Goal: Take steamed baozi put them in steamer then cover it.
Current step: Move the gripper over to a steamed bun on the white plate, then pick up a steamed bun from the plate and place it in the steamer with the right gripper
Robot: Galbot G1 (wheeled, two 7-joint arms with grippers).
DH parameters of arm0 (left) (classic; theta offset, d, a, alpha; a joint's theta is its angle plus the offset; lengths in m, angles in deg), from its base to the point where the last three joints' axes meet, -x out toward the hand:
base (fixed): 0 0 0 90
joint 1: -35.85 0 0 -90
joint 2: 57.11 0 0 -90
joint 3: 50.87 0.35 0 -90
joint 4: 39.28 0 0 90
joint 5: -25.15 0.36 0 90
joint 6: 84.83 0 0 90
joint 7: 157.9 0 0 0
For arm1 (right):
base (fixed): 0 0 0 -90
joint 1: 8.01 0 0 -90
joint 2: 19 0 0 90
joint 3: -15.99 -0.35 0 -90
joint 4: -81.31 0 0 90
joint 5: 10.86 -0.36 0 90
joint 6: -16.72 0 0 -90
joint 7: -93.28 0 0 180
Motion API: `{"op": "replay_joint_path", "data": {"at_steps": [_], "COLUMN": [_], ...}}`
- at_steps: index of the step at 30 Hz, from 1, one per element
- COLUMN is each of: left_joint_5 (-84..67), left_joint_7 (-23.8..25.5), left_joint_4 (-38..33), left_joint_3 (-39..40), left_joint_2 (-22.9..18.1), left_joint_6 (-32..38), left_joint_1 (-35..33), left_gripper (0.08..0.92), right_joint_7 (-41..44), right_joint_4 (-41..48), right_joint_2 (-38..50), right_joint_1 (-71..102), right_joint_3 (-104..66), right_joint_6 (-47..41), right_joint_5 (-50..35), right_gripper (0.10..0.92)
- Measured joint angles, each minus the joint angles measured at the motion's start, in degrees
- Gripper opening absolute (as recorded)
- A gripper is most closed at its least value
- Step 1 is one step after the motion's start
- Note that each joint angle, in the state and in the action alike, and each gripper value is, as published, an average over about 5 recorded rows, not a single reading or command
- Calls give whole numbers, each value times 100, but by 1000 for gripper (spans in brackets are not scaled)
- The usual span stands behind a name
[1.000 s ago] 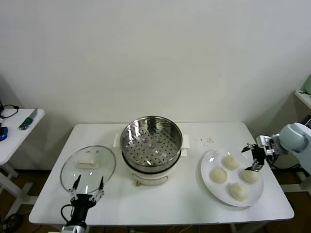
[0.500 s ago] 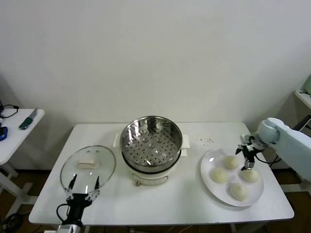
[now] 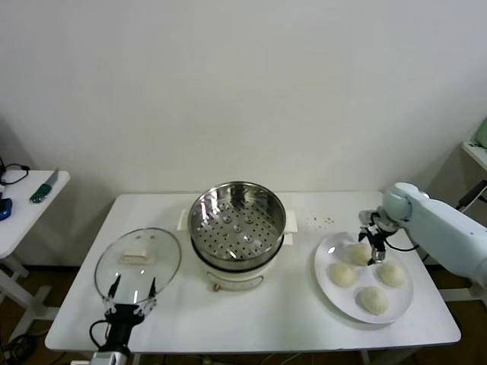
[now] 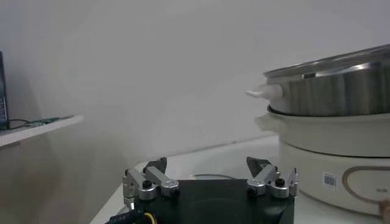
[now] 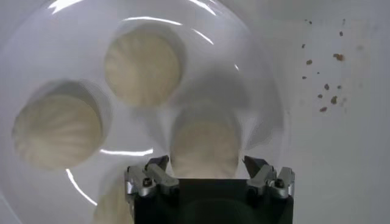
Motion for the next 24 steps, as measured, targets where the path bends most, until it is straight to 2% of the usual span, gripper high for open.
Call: {"op": "replay_joint_path", "data": {"at_steps": [6,17,24], "left_joint_5": [4,15,10], "left_joint_7": [-2,-4,-4], "left_joint_4": [17,19,-10], "left_joint_3": [-4,-3,6], "left_joint_2": [1,64,72], "left_joint_6": [-1,1,6], "left_joint_1": [0,-25,-78], "left_gripper": [823,823,823], "right_joint_7": [42,120,239], "right_joint_4": [45,-113,-367], "right_joint_2": [-50,66,7], "right_joint_1": [-7,-283,-1118], "right_joint_3": [10,244,864], "right_joint_6": [64,262,626], "right_joint_5": [26,-125,-364], "right_gripper": [691,695,696]}}
